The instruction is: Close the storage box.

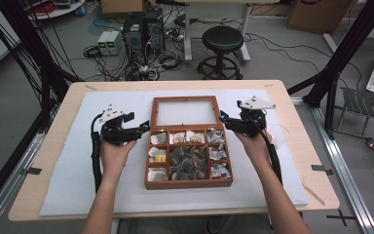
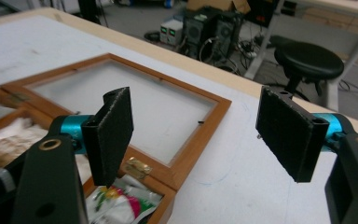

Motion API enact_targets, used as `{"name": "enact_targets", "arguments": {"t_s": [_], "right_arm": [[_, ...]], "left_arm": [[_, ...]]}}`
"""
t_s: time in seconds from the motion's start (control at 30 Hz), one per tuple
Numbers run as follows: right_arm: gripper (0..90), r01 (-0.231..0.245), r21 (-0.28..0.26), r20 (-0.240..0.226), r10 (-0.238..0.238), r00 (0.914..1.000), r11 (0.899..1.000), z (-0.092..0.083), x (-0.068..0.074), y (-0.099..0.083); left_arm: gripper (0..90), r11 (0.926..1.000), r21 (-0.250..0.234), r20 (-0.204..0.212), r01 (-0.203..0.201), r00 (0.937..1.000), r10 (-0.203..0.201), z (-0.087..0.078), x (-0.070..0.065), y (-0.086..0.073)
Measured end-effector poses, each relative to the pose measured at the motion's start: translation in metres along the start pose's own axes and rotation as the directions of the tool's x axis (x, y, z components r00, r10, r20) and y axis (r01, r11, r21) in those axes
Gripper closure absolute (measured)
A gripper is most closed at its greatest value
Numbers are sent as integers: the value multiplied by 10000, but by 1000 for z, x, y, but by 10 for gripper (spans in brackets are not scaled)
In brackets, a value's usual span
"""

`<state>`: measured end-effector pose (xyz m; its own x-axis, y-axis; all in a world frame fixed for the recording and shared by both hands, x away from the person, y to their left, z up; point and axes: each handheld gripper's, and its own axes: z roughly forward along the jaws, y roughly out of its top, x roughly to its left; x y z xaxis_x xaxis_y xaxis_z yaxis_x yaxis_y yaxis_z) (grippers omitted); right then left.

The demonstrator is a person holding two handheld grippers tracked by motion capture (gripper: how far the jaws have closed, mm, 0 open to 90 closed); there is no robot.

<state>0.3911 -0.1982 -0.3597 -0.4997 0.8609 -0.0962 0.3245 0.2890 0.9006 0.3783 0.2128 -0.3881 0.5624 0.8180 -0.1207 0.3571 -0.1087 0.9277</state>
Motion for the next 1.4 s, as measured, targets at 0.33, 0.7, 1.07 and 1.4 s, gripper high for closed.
{"name": "enact_targets", "arguments": {"t_s": [0.33, 0.7, 1.07, 1.4], "right_arm": [[303, -818, 1409, 199, 798, 9966, 9866, 59, -13, -3], [358, -1947, 2779, -468, 2157, 9753, 9407, 98, -20, -21], [373, -2883, 3361, -1241, 3456, 9301, 8966, 116, -26, -31], [314, -3498, 3894, -1470, 4324, 8896, 8520, 121, -32, -31]], "left_arm": [[251, 9985, 547, -553, -17, 9985, 47, 36, 15, 5], [252, 9928, 1181, -521, 181, 9986, -120, 56, 22, -7], [252, 9904, 1378, -640, 71, 9980, 18, 56, 23, -8], [252, 9869, 1610, -507, 82, 9987, -1, 62, 22, -11]]}}
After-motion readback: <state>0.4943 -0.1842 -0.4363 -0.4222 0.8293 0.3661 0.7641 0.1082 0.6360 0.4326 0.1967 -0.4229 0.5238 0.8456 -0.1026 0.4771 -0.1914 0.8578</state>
